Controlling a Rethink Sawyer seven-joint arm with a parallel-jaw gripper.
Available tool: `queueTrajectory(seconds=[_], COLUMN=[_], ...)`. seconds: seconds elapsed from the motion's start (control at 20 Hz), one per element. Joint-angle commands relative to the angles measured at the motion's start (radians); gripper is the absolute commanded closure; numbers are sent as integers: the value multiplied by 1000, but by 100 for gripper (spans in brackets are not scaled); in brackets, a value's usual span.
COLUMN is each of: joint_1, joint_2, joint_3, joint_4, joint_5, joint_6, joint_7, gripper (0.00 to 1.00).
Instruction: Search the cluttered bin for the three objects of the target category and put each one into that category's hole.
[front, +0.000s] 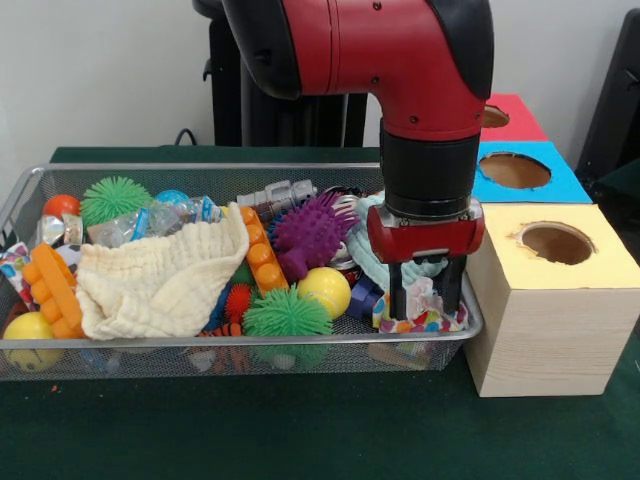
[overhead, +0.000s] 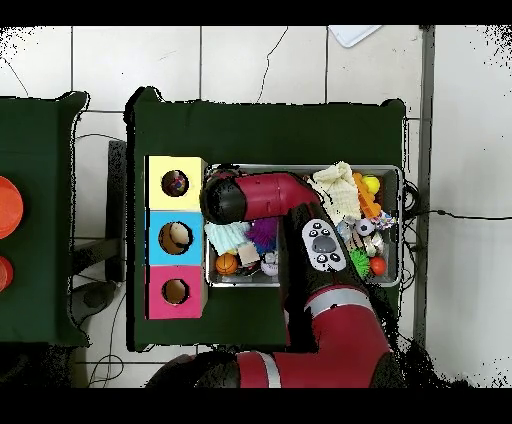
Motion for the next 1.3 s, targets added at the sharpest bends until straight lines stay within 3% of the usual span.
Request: queueTrajectory(seconds=[0.05,0.7,0.95,1.15,1.2,1.3], joint_1=[-16,-6,-15,-21,-21,-27], joint_2=[86,131,62,47,49,52], joint_3=[-3,-25,-16,-11,-10,-3], joint_4=[-42,-38,78,104,101,105], joint_5=[-75,-60,-58,-62,-64,-74], joint_6=[-48,-8,2,-13,-20,-54], joint_7=[17,20,19,18,17,17], gripper=[0,0,0,0,100,100])
